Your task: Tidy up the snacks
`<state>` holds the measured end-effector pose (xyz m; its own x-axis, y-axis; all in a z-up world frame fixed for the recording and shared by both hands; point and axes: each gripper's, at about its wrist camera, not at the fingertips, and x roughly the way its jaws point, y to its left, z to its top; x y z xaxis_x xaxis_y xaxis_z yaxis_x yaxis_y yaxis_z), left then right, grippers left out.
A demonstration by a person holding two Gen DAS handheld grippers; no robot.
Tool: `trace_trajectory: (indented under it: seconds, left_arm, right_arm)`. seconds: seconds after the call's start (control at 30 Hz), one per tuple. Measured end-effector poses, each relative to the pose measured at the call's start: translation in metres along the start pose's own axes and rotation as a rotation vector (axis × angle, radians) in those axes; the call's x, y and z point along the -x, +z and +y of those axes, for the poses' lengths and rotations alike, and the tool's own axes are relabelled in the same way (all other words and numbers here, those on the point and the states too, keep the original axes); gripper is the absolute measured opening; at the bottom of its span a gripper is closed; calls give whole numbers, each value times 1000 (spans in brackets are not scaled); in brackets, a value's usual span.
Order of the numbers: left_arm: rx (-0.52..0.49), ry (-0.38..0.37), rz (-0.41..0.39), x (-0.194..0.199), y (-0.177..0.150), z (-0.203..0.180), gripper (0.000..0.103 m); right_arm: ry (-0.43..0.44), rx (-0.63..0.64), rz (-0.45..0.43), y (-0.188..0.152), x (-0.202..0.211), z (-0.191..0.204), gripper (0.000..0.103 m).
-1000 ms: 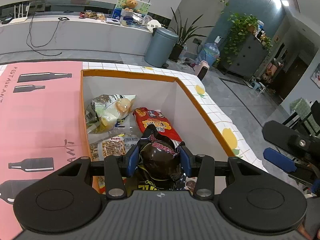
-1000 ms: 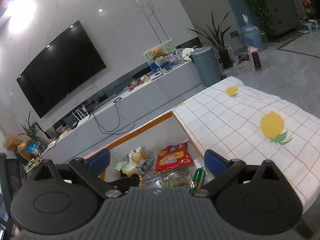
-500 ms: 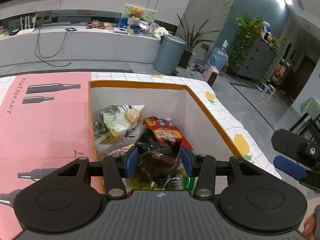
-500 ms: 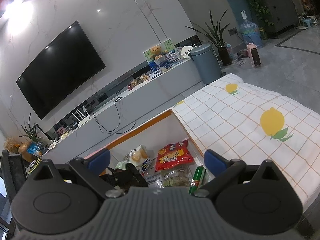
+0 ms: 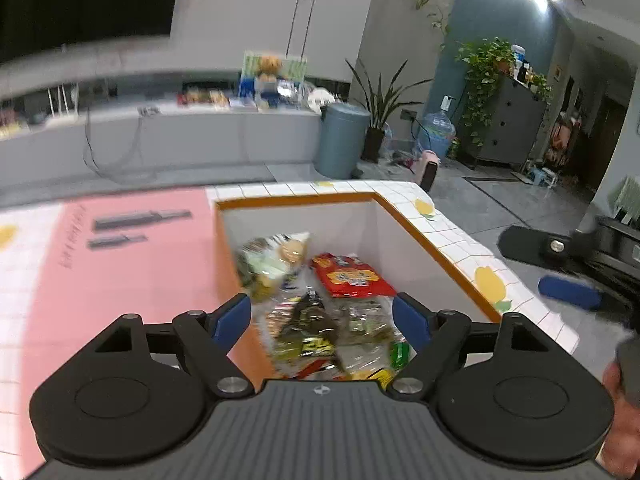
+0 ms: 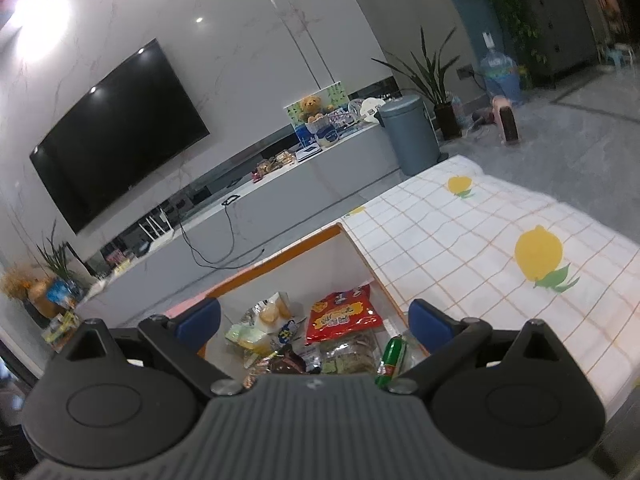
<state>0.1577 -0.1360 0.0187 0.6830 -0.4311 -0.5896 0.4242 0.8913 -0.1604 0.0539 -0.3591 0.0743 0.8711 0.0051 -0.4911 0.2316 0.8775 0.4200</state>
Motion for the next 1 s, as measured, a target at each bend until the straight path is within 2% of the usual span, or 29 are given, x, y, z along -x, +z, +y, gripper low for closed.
trace_trajectory:
  seconds: [0.13,0.2,0.3,0.43,0.6,0.73,0.9,1.0]
  left_arm:
    - [-51,104,-49,42,-8,-1,95]
    - [-64,147,-65,62,-11,-1,95]
    - [-12,200,-32,87,-15,0,95]
    - [31,213,-26,116,-22,-4,95]
    - [5,253,12,132,-35,-23,95]
    - [-2,261,35,133,-46,-38,95]
    - [17,273,62,132,-57,-47,95]
    - [11,274,75,132,-63,-53,95]
  right_arm:
    - [3,46,-12,-1,18,13,98]
    - [-24,51,8,-6,27,18,99]
    - [-77,126,69,-20,40,30,99]
    - [-135,265,170,-51,57,46,99]
    - [-175,308,249,-80,80,55,99]
    - [-173,354,259,-94,99,65,99]
    - [-164,320,269,-98,115,65,99]
    - [-189,337,272,-100,117,67,99]
